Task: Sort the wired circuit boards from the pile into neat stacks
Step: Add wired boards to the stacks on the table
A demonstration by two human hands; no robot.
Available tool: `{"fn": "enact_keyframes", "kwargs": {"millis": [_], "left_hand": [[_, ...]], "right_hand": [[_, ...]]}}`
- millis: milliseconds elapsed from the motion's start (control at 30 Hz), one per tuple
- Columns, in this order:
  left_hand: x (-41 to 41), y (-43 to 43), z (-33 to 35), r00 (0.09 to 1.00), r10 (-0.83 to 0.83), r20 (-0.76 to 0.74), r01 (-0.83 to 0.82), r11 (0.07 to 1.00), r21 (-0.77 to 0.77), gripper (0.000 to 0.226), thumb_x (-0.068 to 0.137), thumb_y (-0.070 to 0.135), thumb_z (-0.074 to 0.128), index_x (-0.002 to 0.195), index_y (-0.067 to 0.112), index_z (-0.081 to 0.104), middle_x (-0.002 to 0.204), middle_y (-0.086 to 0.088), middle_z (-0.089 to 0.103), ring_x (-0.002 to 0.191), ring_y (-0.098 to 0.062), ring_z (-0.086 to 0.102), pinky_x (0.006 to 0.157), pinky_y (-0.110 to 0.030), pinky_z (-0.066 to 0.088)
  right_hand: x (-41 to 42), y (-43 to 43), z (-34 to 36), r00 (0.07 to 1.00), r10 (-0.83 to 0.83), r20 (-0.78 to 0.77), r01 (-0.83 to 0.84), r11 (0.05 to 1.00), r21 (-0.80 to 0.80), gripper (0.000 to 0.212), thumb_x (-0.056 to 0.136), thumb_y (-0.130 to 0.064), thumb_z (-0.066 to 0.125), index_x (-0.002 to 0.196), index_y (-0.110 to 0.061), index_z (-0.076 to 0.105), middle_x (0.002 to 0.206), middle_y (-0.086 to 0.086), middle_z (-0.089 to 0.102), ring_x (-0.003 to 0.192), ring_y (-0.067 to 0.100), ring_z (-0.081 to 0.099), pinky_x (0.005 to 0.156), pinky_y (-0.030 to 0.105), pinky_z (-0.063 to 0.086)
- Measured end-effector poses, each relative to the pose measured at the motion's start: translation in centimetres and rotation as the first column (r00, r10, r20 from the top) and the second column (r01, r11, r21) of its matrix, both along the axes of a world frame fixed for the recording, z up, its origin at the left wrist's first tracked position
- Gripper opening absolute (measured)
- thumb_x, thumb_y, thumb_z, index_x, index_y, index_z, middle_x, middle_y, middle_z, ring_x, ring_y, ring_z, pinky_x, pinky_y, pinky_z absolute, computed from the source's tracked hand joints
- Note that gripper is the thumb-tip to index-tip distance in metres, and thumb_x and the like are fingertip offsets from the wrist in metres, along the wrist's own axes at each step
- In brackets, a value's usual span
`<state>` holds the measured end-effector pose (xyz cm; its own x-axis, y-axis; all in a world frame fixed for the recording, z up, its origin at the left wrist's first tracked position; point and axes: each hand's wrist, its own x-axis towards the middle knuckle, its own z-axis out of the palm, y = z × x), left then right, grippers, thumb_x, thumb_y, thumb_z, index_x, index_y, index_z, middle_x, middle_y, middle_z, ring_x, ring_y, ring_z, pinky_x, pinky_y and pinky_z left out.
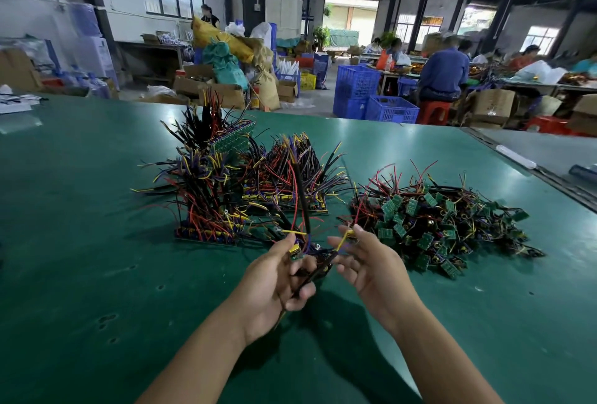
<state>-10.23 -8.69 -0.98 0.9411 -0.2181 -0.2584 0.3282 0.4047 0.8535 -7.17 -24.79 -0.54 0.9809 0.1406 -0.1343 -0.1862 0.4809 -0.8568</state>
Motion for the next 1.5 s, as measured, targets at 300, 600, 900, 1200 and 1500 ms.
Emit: {"fn": "enact_keyframes", "kwargs": {"millis": [300,600,900,1200,1500], "left_hand": [[0.1,0.4,-0.5,0.998,0.002,0.066,-0.002,1.000,0.008,0.038,0.075,0.048,0.058,0.085,0.015,0.046,0.075,-0.002,0.055,0.041,-0.013,0.041,0.035,-0.016,0.024],[0.1,1.0,0.2,0.942,0.150,0.301,-0.230,0.940,0.251,0.054,0.099,0.036,0.042,0.051,0.018,0.056,0.065,-0.017,0.047,0.033,-0.019,0.045,0.035,-0.014,0.022],[0.1,1.0,0.1,0.890,0.271,0.365,-0.399,0.851,0.341,0.055,0.099,0.036,0.046,0.047,0.018,0.053,0.052,-0.010,0.048,0.034,-0.018,0.047,0.035,-0.014,0.026],[0.2,1.7,-1.1,0.644,-0.003,0.765,-0.659,0.505,0.557,0.062,0.094,0.056,0.040,0.057,0.007,0.047,0.048,-0.001,0.041,0.046,-0.013,0.038,0.049,-0.037,0.032],[0.1,1.0,-1.4,0.509,-0.045,0.859,-0.738,0.492,0.463,0.058,0.094,0.047,0.036,0.058,0.002,0.045,0.054,-0.005,0.046,0.052,-0.021,0.046,0.054,-0.044,0.038]], "right_hand": [[0.2,-0.3,0.1,0.991,0.096,-0.093,-0.078,0.981,0.180,0.035,0.080,-0.020,0.067,0.107,0.003,0.065,0.089,0.018,0.073,0.073,0.018,0.069,0.057,0.020,0.057],[0.1,-1.2,-0.1,0.956,0.109,0.273,-0.050,0.975,-0.217,0.042,0.078,0.011,0.051,0.099,-0.018,0.073,0.095,0.003,0.070,0.067,0.016,0.054,0.057,0.023,0.044],[-0.7,-1.5,-0.2,0.694,0.522,0.496,0.232,0.490,-0.840,0.025,0.079,-0.026,0.072,0.101,-0.034,0.065,0.068,-0.024,0.059,0.059,-0.002,0.050,0.060,0.009,0.036],[-1.5,-1.4,1.0,0.711,0.665,0.228,-0.229,0.526,-0.819,0.050,0.070,-0.045,0.076,0.115,-0.026,0.065,0.086,0.003,0.065,0.078,0.015,0.060,0.073,0.030,0.050],[-2.1,-0.1,0.3,0.712,0.689,0.134,-0.354,0.518,-0.779,0.023,0.078,-0.013,0.054,0.097,-0.003,0.062,0.065,0.002,0.070,0.046,0.014,0.053,0.052,0.023,0.045]]}}
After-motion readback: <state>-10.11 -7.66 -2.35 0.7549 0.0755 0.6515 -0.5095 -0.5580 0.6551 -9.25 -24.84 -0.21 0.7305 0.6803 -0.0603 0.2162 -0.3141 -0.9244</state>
